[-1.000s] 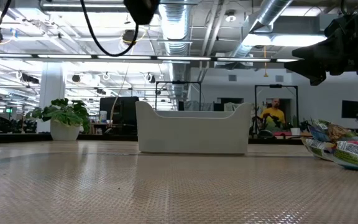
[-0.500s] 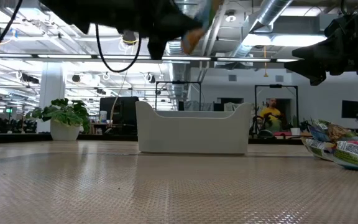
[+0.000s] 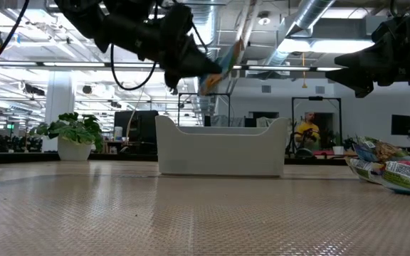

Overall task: Pick and place Granola Bars by type
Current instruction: Put the orange granola bar into the gray bin

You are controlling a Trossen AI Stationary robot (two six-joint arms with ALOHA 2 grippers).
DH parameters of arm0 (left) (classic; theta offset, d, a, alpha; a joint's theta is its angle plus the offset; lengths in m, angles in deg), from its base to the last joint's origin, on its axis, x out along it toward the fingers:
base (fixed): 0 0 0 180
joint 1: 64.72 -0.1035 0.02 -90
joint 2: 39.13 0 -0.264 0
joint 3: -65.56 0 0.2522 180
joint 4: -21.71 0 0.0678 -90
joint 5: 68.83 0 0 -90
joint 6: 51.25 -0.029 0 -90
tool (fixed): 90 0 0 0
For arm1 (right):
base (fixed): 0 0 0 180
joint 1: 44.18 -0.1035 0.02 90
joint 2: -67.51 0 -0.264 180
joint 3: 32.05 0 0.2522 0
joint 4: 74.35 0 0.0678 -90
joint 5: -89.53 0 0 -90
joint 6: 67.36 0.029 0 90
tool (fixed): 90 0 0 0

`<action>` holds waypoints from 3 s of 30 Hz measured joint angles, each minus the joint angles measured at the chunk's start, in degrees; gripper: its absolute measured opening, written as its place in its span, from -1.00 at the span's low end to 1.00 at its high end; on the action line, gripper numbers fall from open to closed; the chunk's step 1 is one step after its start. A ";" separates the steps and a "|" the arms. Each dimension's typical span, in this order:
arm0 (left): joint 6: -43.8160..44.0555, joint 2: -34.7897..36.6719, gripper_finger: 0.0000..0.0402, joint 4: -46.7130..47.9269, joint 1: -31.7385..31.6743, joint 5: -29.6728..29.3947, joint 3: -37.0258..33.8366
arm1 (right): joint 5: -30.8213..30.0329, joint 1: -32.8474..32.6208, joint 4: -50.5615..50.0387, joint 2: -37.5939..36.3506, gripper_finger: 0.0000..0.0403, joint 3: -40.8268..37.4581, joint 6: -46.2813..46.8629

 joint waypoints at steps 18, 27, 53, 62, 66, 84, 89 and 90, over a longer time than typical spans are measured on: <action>-1.78 -0.07 -0.69 12.51 0.00 2.23 0.00 | 0.00 -0.01 0.00 0.02 0.19 0.00 0.01; -2.17 -0.07 -0.35 12.63 0.02 2.65 0.00 | 0.00 -0.01 0.00 -0.01 0.19 0.00 0.02; -8.94 7.18 -0.32 26.72 16.56 13.78 0.04 | -0.02 -0.01 0.00 -0.01 0.19 -0.01 -0.01; -9.95 8.46 -0.32 41.21 30.76 13.91 0.04 | 0.00 0.00 0.00 -0.01 0.19 0.00 0.01; -1.74 8.46 -0.32 48.86 34.19 9.82 0.04 | 0.00 0.01 0.00 0.00 0.19 -0.01 -0.01; 9.56 8.17 -0.32 69.43 35.08 8.47 -3.39 | 0.00 -0.01 0.00 0.00 0.19 -0.01 -0.01; 8.99 8.15 -0.32 69.40 35.08 7.44 -3.82 | 0.00 -0.01 0.00 0.02 0.19 0.01 -0.01; 8.25 8.15 -0.32 69.41 35.11 7.07 -3.82 | -0.01 0.00 0.00 0.01 0.19 0.00 0.01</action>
